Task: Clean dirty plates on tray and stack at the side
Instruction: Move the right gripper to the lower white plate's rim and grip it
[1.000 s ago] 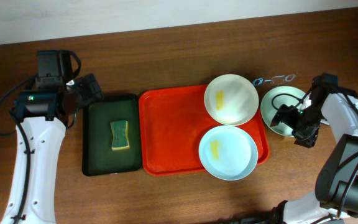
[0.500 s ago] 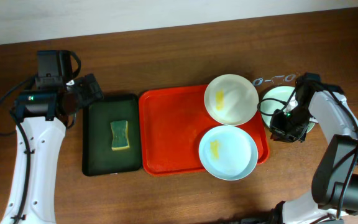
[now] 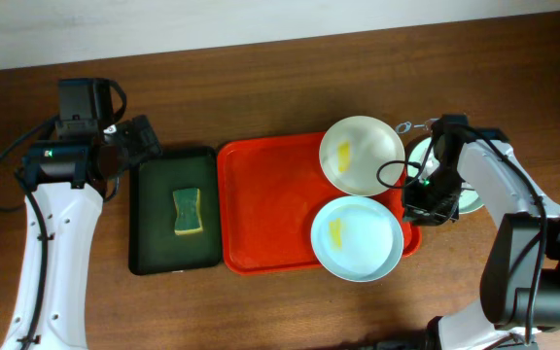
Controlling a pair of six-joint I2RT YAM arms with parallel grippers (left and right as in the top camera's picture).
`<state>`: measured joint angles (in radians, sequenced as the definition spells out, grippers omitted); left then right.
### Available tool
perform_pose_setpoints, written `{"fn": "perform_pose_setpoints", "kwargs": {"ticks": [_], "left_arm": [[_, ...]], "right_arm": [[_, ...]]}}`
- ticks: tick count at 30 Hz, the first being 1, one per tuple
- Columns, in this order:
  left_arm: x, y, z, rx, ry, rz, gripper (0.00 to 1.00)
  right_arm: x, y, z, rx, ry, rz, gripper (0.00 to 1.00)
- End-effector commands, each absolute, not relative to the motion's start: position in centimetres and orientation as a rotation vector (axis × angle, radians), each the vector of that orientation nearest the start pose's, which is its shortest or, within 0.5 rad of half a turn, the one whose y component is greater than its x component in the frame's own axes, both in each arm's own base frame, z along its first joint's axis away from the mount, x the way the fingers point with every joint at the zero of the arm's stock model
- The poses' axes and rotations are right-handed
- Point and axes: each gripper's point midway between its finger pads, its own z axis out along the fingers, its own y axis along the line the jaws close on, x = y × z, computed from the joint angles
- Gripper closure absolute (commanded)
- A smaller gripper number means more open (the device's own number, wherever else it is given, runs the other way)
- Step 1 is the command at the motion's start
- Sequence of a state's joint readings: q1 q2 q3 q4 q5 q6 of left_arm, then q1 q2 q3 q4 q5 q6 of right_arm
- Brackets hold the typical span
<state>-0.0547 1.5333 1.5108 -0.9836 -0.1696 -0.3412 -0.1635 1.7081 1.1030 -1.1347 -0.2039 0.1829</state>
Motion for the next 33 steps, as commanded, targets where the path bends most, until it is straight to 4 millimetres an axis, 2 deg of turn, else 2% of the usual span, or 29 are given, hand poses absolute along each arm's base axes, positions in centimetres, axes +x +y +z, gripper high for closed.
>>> {"fn": "perform_pose_setpoints", "kwargs": {"ticks": [1, 6, 7, 8, 10, 16, 19, 21, 23, 26, 29, 33], "left_arm": [[38.8, 1.2, 22.5, -0.451, 2.518, 0.080, 0.01], [38.8, 1.2, 22.5, -0.451, 2.518, 0.081, 0.01], [38.8, 1.2, 22.5, -0.450, 2.518, 0.080, 0.01], [38.8, 1.2, 22.5, -0.451, 2.518, 0.080, 0.01], [38.8, 1.2, 22.5, -0.451, 2.518, 0.081, 0.01], [38.8, 1.2, 22.5, -0.451, 2.518, 0.080, 0.01], [38.8, 1.2, 22.5, -0.451, 2.518, 0.080, 0.01], [38.8, 1.2, 22.5, -0.451, 2.518, 0.080, 0.01], [38.8, 1.2, 22.5, -0.451, 2.518, 0.081, 0.01], [38.8, 1.2, 22.5, -0.451, 2.518, 0.081, 0.01], [38.8, 1.2, 22.5, -0.451, 2.518, 0.081, 0.01], [38.8, 1.2, 22.5, -0.450, 2.518, 0.081, 0.01]], "right_arm": [[25.2, 0.0, 5.7, 0.571, 3.210, 0.373, 0.77], [24.8, 0.1, 11.0, 0.524, 3.039, 0.366, 0.75], [24.6, 0.2, 11.6, 0.517, 3.022, 0.364, 0.75], [24.1, 0.3, 12.2, 0.510, 3.015, 0.363, 0.69], [23.2, 0.4, 12.3, 0.516, 3.040, 0.366, 0.69], [22.0, 1.6, 10.8, 0.395, 3.111, 0.365, 0.69], [21.6, 2.4, 8.7, 0.378, 3.123, 0.352, 0.68], [22.2, 2.3, 7.6, 0.369, 3.095, 0.350, 0.68], [22.8, 1.6, 6.6, 0.483, 3.063, 0.283, 0.68], [22.2, -0.1, 5.3, 0.551, 3.074, 0.124, 0.65], [22.3, 0.4, 4.4, 0.551, 3.077, 0.175, 0.60], [21.7, 0.8, 3.4, 0.554, 3.088, 0.200, 0.60]]}}
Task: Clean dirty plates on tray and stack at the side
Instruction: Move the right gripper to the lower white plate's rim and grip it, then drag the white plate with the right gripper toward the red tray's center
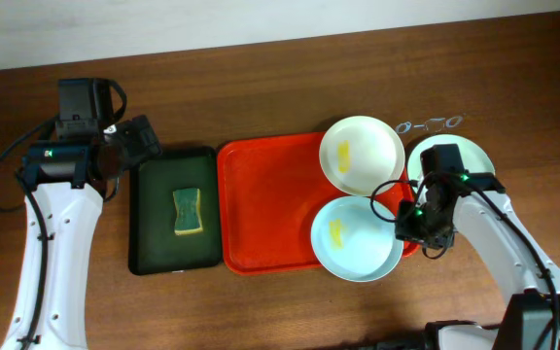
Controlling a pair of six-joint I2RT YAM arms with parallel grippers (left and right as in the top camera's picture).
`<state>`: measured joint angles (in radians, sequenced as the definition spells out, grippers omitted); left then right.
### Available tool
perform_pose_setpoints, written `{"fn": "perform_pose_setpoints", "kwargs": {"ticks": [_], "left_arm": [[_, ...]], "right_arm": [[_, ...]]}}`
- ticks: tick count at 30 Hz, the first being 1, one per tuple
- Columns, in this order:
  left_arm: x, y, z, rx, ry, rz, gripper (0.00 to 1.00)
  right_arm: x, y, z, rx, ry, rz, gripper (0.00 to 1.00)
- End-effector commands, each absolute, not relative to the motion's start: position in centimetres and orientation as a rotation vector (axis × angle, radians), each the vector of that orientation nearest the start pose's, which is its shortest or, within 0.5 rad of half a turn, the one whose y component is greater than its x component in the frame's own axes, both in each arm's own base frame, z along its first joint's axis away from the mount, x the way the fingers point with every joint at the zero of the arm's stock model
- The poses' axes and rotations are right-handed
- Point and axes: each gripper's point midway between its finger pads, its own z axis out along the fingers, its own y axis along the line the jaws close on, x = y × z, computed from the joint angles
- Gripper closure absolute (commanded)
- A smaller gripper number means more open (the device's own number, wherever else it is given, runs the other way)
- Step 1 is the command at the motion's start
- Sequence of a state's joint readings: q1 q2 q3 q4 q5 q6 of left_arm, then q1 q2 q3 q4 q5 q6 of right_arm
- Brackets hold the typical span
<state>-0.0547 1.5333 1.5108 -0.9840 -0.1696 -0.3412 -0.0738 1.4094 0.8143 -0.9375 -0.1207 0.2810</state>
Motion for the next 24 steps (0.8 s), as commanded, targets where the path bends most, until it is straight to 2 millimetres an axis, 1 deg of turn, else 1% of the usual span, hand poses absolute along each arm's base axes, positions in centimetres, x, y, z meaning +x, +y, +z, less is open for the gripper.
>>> {"fn": "perform_pose_setpoints", "kwargs": {"ticks": [1, 4, 5, 8, 10, 11, 13, 14, 15, 17, 19, 21, 24], "left_arm": [[38.8, 1.2, 22.5, -0.451, 2.518, 0.080, 0.01], [38.8, 1.2, 22.5, -0.450, 2.518, 0.080, 0.01], [38.8, 1.2, 22.5, -0.451, 2.518, 0.081, 0.01], [38.8, 1.2, 22.5, -0.451, 2.518, 0.080, 0.01], [38.8, 1.2, 22.5, -0.451, 2.518, 0.080, 0.01], [38.8, 1.2, 22.5, -0.451, 2.518, 0.080, 0.01], [38.8, 1.2, 22.5, -0.451, 2.518, 0.080, 0.01], [38.8, 1.2, 22.5, -0.451, 2.518, 0.080, 0.01], [38.8, 1.2, 22.5, -0.451, 2.518, 0.081, 0.01], [38.8, 1.2, 22.5, -0.450, 2.518, 0.080, 0.01], [38.8, 1.2, 22.5, -0.451, 2.518, 0.080, 0.01], [38.8, 1.2, 22.5, -0.451, 2.518, 0.081, 0.01], [38.8, 1.2, 22.5, -0.450, 2.518, 0.081, 0.01]], "right_arm": [[21.5, 0.8, 3.2, 0.555, 3.090, 0.200, 0.60], [21.1, 1.1, 2.4, 0.556, 3.095, 0.232, 0.63], [21.0, 1.4, 2.2, 0.555, 3.093, 0.256, 0.69], [20.7, 1.8, 1.8, 0.557, 3.097, 0.289, 0.80], [20.7, 2.1, 1.9, 0.557, 3.095, 0.319, 0.94], [20.8, 2.4, 1.9, 0.556, 3.092, 0.344, 0.96], [21.2, 3.7, 2.3, 0.548, 3.073, 0.477, 0.96], [22.1, 5.9, 3.2, 0.531, 3.017, 0.691, 0.96], [22.4, 6.3, 3.4, 0.537, 3.001, 0.730, 0.96], [22.7, 6.5, 3.5, 0.570, 2.987, 0.748, 0.96], [23.0, 7.2, 3.6, 0.590, 2.975, 0.757, 0.96], [23.4, 8.3, 3.7, 0.595, 2.965, 0.766, 0.96], [24.4, 10.7, 4.0, 0.566, 2.931, 0.797, 0.96]]}}
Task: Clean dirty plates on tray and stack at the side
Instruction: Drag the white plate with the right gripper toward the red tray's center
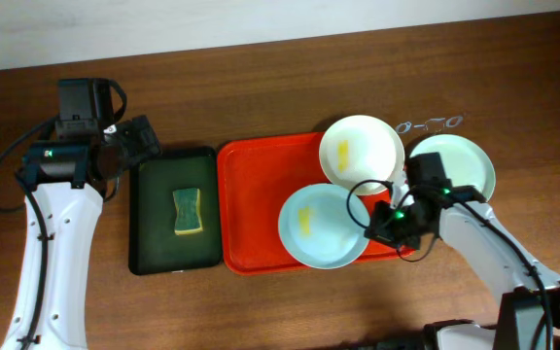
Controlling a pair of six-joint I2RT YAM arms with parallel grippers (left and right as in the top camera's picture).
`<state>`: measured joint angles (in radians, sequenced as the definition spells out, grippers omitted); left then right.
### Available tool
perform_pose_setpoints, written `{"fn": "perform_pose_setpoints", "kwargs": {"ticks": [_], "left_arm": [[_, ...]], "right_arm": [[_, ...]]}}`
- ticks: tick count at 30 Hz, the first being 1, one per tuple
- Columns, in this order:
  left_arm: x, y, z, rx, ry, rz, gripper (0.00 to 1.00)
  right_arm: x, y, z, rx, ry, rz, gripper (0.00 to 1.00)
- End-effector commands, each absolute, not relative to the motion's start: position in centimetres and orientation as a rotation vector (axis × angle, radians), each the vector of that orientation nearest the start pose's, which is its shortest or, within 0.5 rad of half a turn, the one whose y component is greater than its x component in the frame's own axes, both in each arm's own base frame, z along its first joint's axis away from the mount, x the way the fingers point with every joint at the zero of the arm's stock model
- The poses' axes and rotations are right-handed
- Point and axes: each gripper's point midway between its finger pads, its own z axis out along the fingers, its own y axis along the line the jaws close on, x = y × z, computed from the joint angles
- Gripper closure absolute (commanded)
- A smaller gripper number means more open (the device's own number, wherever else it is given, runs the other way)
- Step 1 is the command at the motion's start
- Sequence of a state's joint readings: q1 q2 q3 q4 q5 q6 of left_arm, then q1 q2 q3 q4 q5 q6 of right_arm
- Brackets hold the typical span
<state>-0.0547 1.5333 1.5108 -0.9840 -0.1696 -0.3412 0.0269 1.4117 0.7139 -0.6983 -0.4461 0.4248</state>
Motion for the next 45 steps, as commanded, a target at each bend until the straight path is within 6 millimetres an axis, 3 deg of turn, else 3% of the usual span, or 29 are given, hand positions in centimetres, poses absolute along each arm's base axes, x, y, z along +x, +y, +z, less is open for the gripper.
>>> {"fn": "perform_pose_setpoints", "kwargs": {"ticks": [1, 4, 9, 18, 25, 31, 45], "left_arm": [[38.8, 1.2, 22.5, -0.451, 2.518, 0.080, 0.01], [38.8, 1.2, 22.5, -0.451, 2.518, 0.081, 0.01], [38.8, 1.2, 22.5, -0.451, 2.518, 0.080, 0.01], [38.8, 1.2, 22.5, -0.451, 2.518, 0.081, 0.01], [38.8, 1.2, 22.5, -0.450, 2.518, 0.080, 0.01], [38.8, 1.2, 22.5, -0.451, 2.518, 0.080, 0.01], [39.4, 1.1, 22.9, -0.449, 2.492, 0.071, 0.01]], "right_arm": [[24.8, 11.6, 4.2, 0.546, 2.917, 0.808, 0.96], [25.7, 13.6, 4.2, 0.562, 2.875, 0.747, 0.96], [26.1, 13.6, 3.6, 0.650, 2.830, 0.568, 0.96], [27.5, 14.4, 4.0, 0.562, 2.751, 0.509, 0.96], [27.4, 14.8, 1.3, 0.567, 2.815, 0.471, 0.96], [27.6, 17.2, 1.4, 0.526, 2.831, 0.659, 0.96], [27.3, 17.1, 1.3, 0.458, 2.847, 0.645, 0.95]]}}
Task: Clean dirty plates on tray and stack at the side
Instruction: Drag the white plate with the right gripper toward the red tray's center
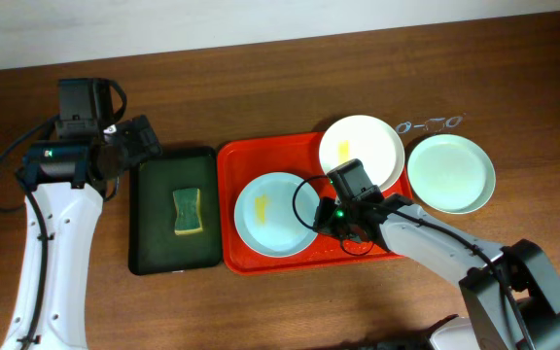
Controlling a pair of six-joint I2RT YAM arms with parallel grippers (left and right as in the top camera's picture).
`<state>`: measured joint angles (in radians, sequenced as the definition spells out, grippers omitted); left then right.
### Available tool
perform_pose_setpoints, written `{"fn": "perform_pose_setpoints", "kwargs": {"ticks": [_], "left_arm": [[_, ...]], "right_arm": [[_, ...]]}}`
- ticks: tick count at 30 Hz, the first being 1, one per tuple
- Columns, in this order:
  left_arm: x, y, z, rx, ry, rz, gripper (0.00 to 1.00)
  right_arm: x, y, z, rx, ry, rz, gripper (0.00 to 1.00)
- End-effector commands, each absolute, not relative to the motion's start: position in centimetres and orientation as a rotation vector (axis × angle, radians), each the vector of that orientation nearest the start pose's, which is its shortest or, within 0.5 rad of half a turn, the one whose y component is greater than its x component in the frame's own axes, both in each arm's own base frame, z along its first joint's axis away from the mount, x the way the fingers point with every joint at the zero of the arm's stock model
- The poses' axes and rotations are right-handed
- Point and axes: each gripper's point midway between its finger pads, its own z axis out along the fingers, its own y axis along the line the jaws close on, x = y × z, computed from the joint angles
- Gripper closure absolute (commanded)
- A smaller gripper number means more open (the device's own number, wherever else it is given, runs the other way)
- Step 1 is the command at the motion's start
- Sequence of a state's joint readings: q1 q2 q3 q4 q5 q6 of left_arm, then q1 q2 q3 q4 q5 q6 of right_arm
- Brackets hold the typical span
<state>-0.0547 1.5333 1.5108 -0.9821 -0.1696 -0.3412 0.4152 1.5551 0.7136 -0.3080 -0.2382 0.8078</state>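
A red tray (pixel 246 165) holds two plates. The light blue plate (pixel 272 216), with a yellow smear, lies in the tray's middle. My right gripper (pixel 317 216) sits at its right rim and looks shut on it. A cream plate (pixel 367 146) with a yellow smear rests at the tray's back right corner. A pale green plate (pixel 450 173) lies on the table right of the tray. My left gripper (pixel 140 141) hovers open at the back left corner of the dark tray (pixel 149 209), away from the plates.
The dark green tray holds a green and yellow sponge (pixel 188 212), left of the red tray. A small wire-like object (pixel 432 123) lies on the table behind the pale green plate. The right arm (pixel 436 243) stretches across the tray's front right corner.
The blue plate has shifted further left on the red tray, from the front right part to the middle. My right gripper moved left with it at its rim. The left arm is unchanged.
My right gripper first stood at the tray's right edge, with the blue plate overhanging the front right corner. Then it was at that plate's right rim. After that the plate lay further left, and now it lies in the tray's middle.
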Motion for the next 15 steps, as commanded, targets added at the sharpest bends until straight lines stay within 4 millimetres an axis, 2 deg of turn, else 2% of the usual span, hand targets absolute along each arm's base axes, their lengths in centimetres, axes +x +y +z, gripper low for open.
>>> {"fn": "perform_pose_setpoints", "kwargs": {"ticks": [1, 3, 5, 7, 10, 13, 15], "left_arm": [[39.5, 1.1, 23.0, -0.449, 2.486, 0.070, 0.01], [39.6, 1.1, 23.1, -0.449, 2.479, 0.067, 0.01], [40.5, 1.1, 23.7, -0.446, 2.437, 0.054, 0.01], [40.4, 0.7, 23.5, -0.438, 2.450, 0.027, 0.01], [39.0, -0.3, 22.4, -0.421, 2.535, -0.032, 0.01], [37.6, -0.4, 21.4, -0.424, 2.604, -0.026, 0.01], [37.2, -0.7, 20.6, -0.411, 2.627, -0.021, 0.06]], "right_arm": [[27.1, 17.0, 1.2, 0.461, 2.854, 0.639, 0.92], [26.9, 16.9, 1.1, 0.465, 2.865, 0.629, 0.91], [26.9, 16.9, 1.0, 0.467, 2.866, 0.625, 0.92], [26.9, 16.9, 1.0, 0.467, 2.866, 0.625, 0.95], [26.9, 16.9, 1.0, 0.467, 2.866, 0.625, 0.95], [26.9, 16.9, 1.0, 0.467, 2.866, 0.625, 0.95], [26.9, 16.8, 1.0, 0.467, 2.866, 0.624, 0.95]]}}
